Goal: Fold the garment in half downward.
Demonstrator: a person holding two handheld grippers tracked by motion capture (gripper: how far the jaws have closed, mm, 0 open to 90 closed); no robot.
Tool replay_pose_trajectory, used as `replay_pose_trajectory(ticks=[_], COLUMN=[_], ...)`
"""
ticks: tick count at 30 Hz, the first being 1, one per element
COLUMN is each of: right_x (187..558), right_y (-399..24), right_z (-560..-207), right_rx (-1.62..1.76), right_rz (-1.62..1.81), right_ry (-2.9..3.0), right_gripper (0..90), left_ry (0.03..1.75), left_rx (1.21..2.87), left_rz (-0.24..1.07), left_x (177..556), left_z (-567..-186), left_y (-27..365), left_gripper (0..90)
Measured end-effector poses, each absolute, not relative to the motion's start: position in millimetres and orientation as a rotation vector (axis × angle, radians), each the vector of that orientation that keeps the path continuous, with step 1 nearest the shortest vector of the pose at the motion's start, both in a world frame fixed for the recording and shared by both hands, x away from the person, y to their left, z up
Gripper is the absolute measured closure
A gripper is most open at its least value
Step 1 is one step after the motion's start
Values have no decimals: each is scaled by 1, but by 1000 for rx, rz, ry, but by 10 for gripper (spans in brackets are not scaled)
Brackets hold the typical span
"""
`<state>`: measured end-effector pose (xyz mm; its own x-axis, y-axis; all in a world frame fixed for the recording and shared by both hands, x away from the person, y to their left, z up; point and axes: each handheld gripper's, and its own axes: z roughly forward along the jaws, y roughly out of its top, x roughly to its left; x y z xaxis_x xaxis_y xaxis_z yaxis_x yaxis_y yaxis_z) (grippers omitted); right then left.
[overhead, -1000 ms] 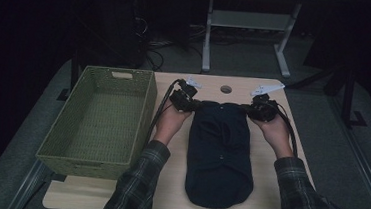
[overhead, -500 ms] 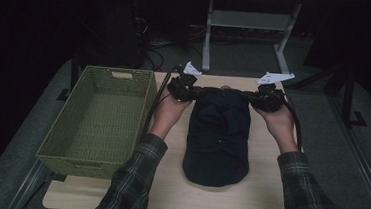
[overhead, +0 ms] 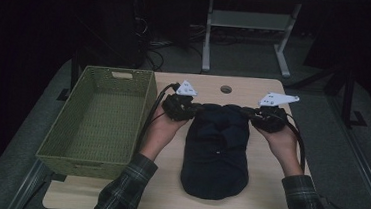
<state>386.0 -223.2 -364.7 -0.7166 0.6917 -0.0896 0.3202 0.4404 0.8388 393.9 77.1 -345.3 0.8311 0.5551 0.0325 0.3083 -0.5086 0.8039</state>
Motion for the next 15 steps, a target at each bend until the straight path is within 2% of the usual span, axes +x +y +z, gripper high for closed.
replay_pose_trajectory(ticks=[15], right_x=[350], right_y=[-222], right_z=[-375], right_rx=[840], right_rz=[1270], right_ry=[2304], right_gripper=[784], left_ry=[625], left_rx=[2150], left_rz=[292], left_x=[367], left_z=[-361], left_y=[88], left_gripper=[792])
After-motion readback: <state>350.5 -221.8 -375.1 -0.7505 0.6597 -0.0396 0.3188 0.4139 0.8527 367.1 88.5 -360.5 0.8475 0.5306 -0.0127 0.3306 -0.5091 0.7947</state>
